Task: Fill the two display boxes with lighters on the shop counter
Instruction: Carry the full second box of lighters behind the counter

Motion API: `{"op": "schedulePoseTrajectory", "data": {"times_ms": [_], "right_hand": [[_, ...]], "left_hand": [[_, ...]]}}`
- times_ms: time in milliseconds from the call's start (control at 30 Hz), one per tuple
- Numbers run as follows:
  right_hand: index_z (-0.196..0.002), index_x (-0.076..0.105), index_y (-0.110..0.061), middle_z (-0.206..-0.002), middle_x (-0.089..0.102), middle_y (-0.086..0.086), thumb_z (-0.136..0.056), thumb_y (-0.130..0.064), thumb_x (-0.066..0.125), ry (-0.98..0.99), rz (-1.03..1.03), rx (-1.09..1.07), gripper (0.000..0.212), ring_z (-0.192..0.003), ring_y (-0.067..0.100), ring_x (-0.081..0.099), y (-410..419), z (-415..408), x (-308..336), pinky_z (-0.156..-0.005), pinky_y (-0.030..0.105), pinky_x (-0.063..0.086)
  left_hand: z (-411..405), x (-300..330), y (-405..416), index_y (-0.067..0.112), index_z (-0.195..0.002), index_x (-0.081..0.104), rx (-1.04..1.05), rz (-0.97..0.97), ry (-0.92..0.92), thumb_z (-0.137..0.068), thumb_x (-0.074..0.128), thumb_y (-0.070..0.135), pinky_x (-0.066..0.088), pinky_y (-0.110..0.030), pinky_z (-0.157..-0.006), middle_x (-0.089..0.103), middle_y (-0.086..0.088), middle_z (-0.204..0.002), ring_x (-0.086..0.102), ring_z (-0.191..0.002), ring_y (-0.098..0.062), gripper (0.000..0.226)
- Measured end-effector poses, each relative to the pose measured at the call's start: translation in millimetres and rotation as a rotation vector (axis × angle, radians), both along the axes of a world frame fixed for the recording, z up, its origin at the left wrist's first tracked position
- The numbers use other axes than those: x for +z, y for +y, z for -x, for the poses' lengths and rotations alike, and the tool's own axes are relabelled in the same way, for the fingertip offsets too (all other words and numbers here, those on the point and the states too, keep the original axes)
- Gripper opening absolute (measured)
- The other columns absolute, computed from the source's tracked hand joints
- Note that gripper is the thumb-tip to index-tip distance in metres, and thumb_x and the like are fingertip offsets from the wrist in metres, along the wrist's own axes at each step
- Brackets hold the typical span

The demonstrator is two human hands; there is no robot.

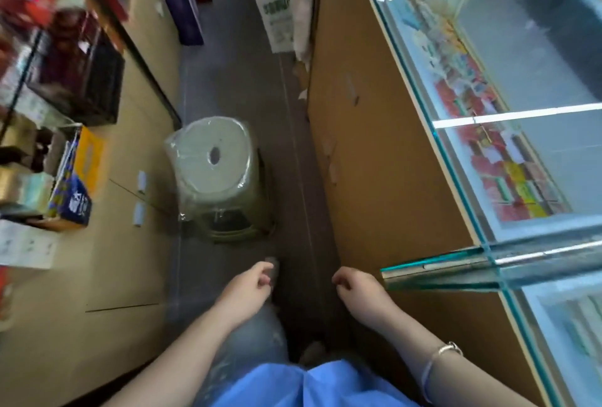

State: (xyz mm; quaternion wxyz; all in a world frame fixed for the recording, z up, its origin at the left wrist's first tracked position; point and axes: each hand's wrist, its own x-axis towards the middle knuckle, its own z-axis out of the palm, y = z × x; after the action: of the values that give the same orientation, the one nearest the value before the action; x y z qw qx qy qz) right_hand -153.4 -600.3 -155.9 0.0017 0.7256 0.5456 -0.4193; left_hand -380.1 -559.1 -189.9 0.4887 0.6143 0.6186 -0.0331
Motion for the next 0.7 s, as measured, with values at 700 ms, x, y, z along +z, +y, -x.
{"op": "schedulePoseTrajectory", "data": {"times_ms": [700], "right_hand": [[-0.101,0.065,-0.013,-0.110,0.054,-0.004,-0.086,-0.007,0.051,0.033,-0.750,-0.336,0.022,-0.100,0.007,0.052,336.7,-27.8,148.4,-0.086,0.020,0.044]], "left_hand": [[-143.4,163.7,390.3,0.030,-0.120,0.055,-0.188,-0.577,-0.444,-0.091,0.053,0.020,0.039,-0.023,-0.092,0.053,0.016,-0.116,0.049,-0.108,-0.004,0.031]]}}
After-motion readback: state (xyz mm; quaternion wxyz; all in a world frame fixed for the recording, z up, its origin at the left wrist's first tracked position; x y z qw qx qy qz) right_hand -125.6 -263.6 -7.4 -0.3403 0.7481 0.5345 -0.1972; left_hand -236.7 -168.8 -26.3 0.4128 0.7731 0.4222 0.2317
